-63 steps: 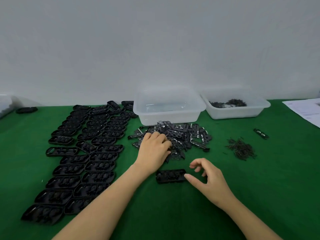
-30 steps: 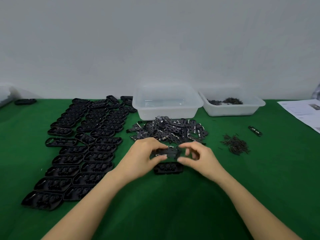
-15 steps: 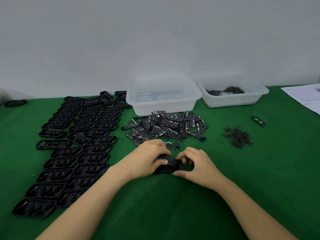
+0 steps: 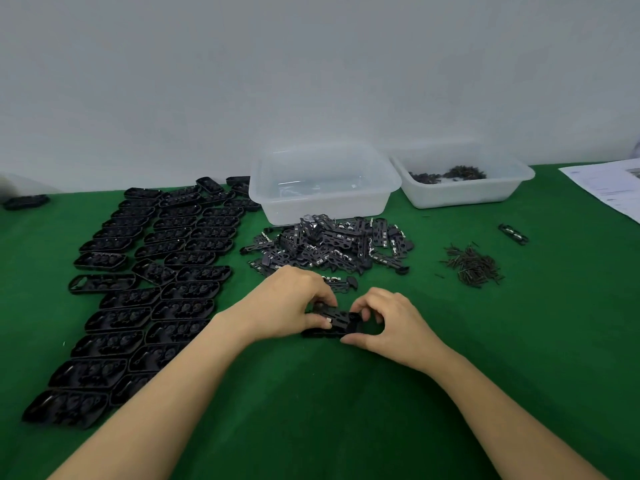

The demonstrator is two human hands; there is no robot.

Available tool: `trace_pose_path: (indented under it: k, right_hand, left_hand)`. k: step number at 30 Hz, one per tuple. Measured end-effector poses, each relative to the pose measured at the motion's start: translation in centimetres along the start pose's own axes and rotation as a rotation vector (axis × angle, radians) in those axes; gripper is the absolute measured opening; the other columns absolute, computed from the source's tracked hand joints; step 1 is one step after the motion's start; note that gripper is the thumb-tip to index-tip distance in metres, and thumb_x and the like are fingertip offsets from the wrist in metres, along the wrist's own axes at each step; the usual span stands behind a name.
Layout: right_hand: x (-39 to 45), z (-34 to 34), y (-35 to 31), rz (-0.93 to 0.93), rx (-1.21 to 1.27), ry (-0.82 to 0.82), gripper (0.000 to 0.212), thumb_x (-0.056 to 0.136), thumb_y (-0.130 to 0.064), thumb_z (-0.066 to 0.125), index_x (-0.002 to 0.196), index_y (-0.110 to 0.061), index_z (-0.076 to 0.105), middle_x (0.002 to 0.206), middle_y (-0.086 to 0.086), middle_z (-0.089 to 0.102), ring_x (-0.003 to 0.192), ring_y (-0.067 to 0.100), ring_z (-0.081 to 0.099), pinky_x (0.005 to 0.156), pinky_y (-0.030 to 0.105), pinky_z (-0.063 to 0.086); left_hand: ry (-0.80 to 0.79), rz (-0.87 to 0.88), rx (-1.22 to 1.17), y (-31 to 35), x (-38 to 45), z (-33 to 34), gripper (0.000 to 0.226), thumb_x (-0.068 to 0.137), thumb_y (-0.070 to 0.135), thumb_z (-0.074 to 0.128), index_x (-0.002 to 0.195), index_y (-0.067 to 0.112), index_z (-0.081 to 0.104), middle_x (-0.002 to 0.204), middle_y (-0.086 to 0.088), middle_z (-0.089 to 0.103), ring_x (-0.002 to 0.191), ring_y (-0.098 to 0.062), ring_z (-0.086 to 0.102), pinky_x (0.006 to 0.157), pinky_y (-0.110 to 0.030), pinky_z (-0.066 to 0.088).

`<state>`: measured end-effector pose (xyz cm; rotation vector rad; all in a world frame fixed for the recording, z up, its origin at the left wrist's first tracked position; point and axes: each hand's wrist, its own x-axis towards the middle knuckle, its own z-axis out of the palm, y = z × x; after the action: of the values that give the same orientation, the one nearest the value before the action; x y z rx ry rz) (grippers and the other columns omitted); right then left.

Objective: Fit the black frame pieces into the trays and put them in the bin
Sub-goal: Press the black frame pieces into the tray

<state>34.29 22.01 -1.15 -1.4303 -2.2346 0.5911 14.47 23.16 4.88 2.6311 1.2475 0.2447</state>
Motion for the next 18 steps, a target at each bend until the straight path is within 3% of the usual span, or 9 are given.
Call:
trace_pose_path:
  k: [8, 13, 18]
  right_hand:
    - [0.0, -0.1, -0.2, -0.023, 0.026, 0.016, 0.036, 0.065, -0.055, 0.071, 0.088, -0.032, 0.055, 0.076, -0.018, 0.044, 0.068, -0.002, 0.039, 0.064, 0.016, 0.026]
    - [0.0, -0.1, -0.2, -0.044, 0.022, 0.047, 0.041, 0.064, -0.051, 0.074, 0.09, -0.022, 0.062, 0.074, -0.016, 0.046, 0.064, -0.003, 0.039, 0.065, 0.016, 0.027]
    - [0.0, -0.1, -0.2, -0.032, 0.032, 0.037, 0.045, 0.064, -0.052, 0.073, 0.097, -0.024, 0.062, 0.075, -0.018, 0.046, 0.066, -0.003, 0.04, 0.066, 0.016, 0.028]
  left_hand:
    - [-0.082, -0.001, 0.098, 0.5, 0.7, -0.3, 0.032, 0.084, 0.033, 0.066, 0.114, 0.021, 0.065, 0.112, 0.001, 0.062, 0.105, -0.015, 0.056, 0.094, -0.029, 0.039]
    - [-0.102, 0.03, 0.104, 1.3, 2.1, -0.5, 0.03, 0.084, 0.025, 0.066, 0.114, 0.021, 0.065, 0.111, -0.001, 0.058, 0.106, -0.018, 0.053, 0.093, -0.032, 0.038]
    - [0.077, -0.035, -0.01, 0.9, 0.6, 1.0, 0.03, 0.078, 0.029, 0.073, 0.106, 0.021, 0.068, 0.101, 0.003, 0.061, 0.096, -0.014, 0.057, 0.088, -0.027, 0.04]
